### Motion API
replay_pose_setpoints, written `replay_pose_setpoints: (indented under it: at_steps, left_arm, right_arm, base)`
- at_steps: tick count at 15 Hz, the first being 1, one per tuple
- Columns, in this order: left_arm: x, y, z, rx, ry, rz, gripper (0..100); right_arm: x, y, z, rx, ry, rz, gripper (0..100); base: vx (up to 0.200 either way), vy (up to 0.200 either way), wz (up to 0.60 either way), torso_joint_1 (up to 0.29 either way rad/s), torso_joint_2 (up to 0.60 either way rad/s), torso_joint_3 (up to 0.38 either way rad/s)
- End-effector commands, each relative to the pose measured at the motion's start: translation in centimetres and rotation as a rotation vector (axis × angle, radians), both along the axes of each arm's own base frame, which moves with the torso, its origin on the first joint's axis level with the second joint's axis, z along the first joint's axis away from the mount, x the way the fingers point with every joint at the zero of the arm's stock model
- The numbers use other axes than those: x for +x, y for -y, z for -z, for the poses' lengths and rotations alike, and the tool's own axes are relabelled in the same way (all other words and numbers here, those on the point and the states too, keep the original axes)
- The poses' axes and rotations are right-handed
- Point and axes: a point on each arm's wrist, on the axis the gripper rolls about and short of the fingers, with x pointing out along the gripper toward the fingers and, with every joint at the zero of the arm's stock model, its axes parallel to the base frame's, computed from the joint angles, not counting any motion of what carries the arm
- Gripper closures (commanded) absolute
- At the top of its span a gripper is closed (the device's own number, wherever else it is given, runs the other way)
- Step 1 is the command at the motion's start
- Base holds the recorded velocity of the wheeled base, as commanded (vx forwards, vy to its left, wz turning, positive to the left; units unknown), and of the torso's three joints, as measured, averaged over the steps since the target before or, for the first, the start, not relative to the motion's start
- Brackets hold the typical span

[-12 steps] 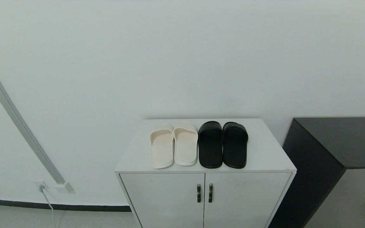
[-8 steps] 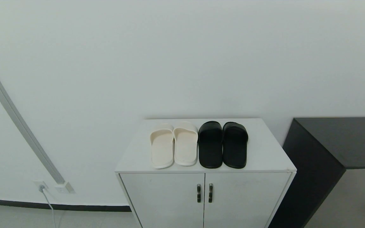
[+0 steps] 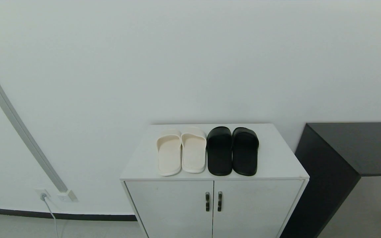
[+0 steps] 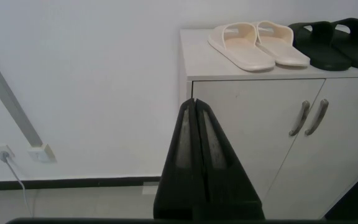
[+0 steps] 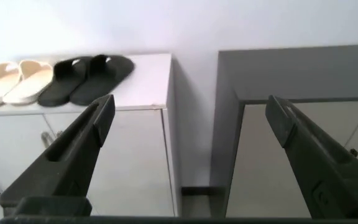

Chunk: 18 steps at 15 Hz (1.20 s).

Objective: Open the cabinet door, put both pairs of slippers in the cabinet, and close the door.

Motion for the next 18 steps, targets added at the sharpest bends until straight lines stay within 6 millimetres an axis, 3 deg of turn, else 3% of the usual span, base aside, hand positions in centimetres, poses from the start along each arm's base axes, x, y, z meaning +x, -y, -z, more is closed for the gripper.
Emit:
replay_pose_setpoints:
  at_steps: [1,7,14,18]
  left_arm:
    - [0.0,0.0,0.0,-0.001,-0.001,-0.001,100]
    - [0.0,0.0,0.0,0.001,-0.003,0.001,100]
    - [0.0,0.0,0.0,0.001,-0.001,-0.001,100]
    - [0.0,0.0,0.0,0.001,-0.001,0.001,100]
  right_arm:
    - [4.1,-0.2,1.2,-0.008,-0.293,-0.084,0]
    - [11.5,-2.1,-2.1,-0.018,-0.378,-0.268,0]
    - [19.4,-13.3,-4.6,0.024,-0.397,-0.362,0]
    - [23.7,-18.7,-3.8,0.015,-0.396,-0.266,0]
  base:
    - [0.000,0.000,0.00,0.000,0.00,0.000]
    - [0.000,0.000,0.00,0.000,0.00,0.000]
    - [0.000,0.000,0.00,0.000,0.00,0.000]
    - [0.000,0.000,0.00,0.000,0.00,0.000]
